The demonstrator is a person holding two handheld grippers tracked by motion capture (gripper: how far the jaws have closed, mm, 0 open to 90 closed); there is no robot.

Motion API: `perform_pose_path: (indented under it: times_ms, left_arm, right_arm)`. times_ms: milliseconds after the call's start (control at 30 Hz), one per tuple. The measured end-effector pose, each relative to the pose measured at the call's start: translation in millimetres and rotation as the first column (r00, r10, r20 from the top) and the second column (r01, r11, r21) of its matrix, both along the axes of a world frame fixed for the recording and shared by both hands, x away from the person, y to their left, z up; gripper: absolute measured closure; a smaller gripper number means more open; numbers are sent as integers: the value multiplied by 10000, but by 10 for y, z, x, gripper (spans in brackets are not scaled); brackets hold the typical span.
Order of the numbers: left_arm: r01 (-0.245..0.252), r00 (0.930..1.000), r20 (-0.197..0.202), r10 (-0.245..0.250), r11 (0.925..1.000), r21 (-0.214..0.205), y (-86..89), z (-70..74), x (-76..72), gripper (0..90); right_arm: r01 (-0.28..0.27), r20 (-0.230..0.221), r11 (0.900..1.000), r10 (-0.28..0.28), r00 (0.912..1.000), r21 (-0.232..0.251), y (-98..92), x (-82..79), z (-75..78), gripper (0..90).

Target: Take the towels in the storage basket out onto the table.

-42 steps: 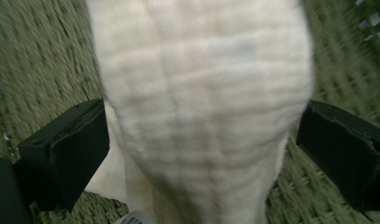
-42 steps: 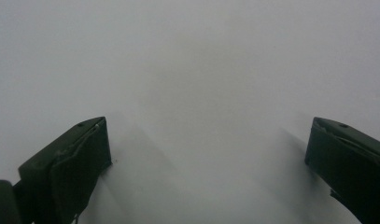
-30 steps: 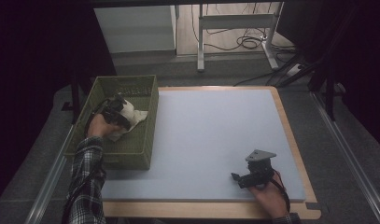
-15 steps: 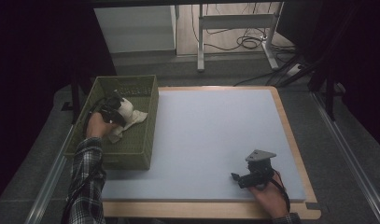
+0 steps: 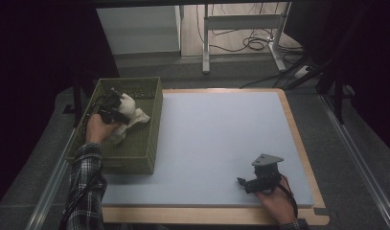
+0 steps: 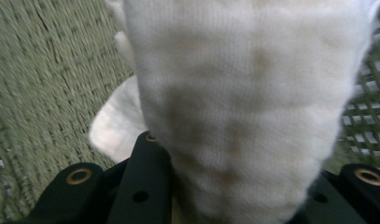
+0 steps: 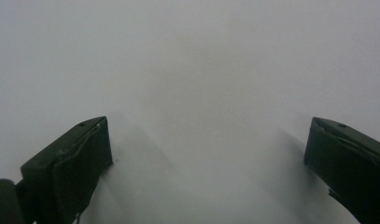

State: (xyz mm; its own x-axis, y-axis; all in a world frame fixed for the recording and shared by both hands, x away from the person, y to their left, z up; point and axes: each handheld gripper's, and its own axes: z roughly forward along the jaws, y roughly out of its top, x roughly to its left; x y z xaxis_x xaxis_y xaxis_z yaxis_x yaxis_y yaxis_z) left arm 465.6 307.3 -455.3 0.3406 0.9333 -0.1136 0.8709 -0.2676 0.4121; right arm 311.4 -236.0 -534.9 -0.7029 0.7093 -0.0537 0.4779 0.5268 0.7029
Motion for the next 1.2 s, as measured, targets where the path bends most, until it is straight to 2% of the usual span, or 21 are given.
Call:
perform_pose_path:
  times_ms: [333,533,700,833,1000,1200]
  left_arm:
    - [301,9965,778,-299,9995,-4,-25,334,-164,745]
    - [364,9924,1174,-382,9992,172,-13,518,-247,744]
    - [437,9902,1320,-455,9989,170,-18,632,-293,744]
    - [564,9867,1514,-587,9982,196,-45,780,-356,743]
    - [615,9836,1702,-591,9981,-91,-65,915,-390,737]
    - [869,9781,1911,-827,9961,-135,-136,1037,-421,737]
  right_arm:
    - [-25,29,10000,25,10000,-5,0,-3,1,12]
    - [-23,31,10000,23,10000,-5,1,-4,1,12]
    - [-24,55,10000,24,10000,-16,2,-6,1,12]
    - [-23,52,10000,23,10000,-15,2,-6,1,12]
    - [-26,69,10000,27,10000,-27,2,-7,1,12]
    - [-20,59,10000,20,10000,-20,2,-7,1,12]
